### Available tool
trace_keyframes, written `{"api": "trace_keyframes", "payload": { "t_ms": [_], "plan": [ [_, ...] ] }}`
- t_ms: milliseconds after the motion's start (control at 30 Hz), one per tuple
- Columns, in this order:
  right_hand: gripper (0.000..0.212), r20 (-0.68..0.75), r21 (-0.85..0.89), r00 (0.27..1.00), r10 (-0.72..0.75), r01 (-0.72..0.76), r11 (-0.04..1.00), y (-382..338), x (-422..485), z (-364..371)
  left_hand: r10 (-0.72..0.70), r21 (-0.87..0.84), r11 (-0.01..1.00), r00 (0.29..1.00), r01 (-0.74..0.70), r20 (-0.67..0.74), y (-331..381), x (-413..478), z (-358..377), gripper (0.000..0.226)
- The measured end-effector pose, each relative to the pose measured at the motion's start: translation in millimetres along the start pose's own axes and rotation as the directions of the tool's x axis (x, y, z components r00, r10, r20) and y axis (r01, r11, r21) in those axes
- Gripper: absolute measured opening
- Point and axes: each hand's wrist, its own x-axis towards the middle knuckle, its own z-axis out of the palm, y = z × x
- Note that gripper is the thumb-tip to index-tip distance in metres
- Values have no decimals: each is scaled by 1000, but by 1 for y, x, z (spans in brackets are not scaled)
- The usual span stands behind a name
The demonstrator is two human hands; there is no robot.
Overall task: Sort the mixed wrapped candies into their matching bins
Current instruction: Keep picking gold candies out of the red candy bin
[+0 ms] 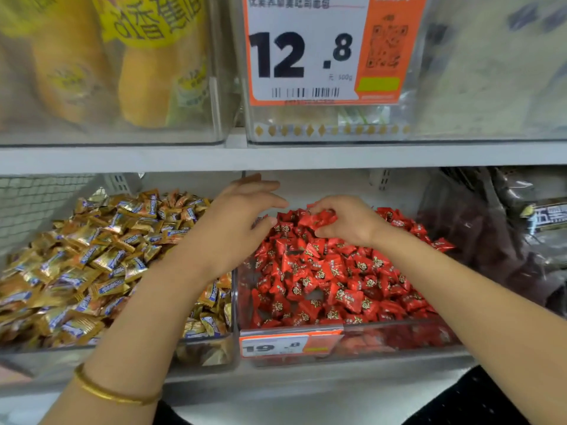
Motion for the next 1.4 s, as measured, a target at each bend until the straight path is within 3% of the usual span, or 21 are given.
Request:
{"api": "trace_keyframes", "payload": {
  "t_ms": [133, 233, 300, 367, 433, 500, 567, 667, 800, 867, 933, 967, 1067, 1167, 1233, 1333, 1400],
  "plan": [
    [39, 58, 443, 998, 18, -42, 895, 9, -34, -18, 101, 35, 994, 995, -101, 23, 27, 8, 6, 36],
    [38, 58, 599, 995, 84, -102, 794, 21, -56, -30, 201, -29, 980, 956, -199, 214, 47, 19, 28, 39],
    [36, -8, 611, 991, 131, -99, 785, 29, -66, -37, 226, -37, 972, 869, -234, 440, 53, 26, 55, 52],
    [32, -49, 631, 983, 175, -106, 768, 37, -74, -40, 247, 19, 943, 738, -332, 628, 55, 31, 84, 62],
    [28, -83, 635, 972, 220, -118, 763, 43, -80, -41, 270, 108, 867, 640, -486, 719, 53, 34, 108, 65],
    [28, -135, 590, 959, 248, -123, 798, 49, -84, -40, 274, 195, 775, 598, -601, 754, 48, 37, 119, 67],
    [28, -182, 538, 949, 257, -123, 834, 52, -86, -41, 209, 304, 735, 629, -606, 749, 39, 44, 118, 66],
    [25, -229, 498, 933, 277, -133, 857, 57, -86, -43, 94, 387, 776, 698, -498, 710, 32, 55, 110, 59],
    [25, -287, 380, 927, 243, -122, 917, 63, -86, -46, 137, 148, 943, 757, -297, 639, 44, 54, 102, 59],
    [26, -295, 330, 932, 209, -105, 938, 63, -86, -47, 210, 76, 932, 698, -355, 684, 54, 47, 106, 79],
    [27, -302, 289, 936, 183, -93, 953, 61, -86, -46, 205, 176, 847, 614, -501, 762, 55, 40, 116, 94],
    [27, -306, 273, 936, 176, -91, 958, 61, -87, -46, 196, 238, 798, 611, -554, 767, 50, 40, 120, 95],
    [29, -320, 200, 933, 165, -104, 974, 61, -89, -46, 193, 292, 794, 677, -533, 710, 35, 50, 115, 86],
    [29, -325, 171, 929, 179, -128, 977, 65, -92, -49, 206, -18, 969, 760, -248, 616, 33, 60, 104, 62],
    [31, -316, 151, 930, 186, -144, 978, 66, -93, -50, 192, -127, 981, 856, -148, 481, 40, 66, 102, 49],
    [36, -226, 63, 958, 178, -168, 984, 67, -93, -48, 104, 197, 959, 897, -205, 429, 39, 73, 112, 52],
    [40, -135, -28, 972, 191, -196, 980, 70, -91, -44, -89, 332, 936, 837, -115, 541, 34, 73, 119, 59]
  ]
}}
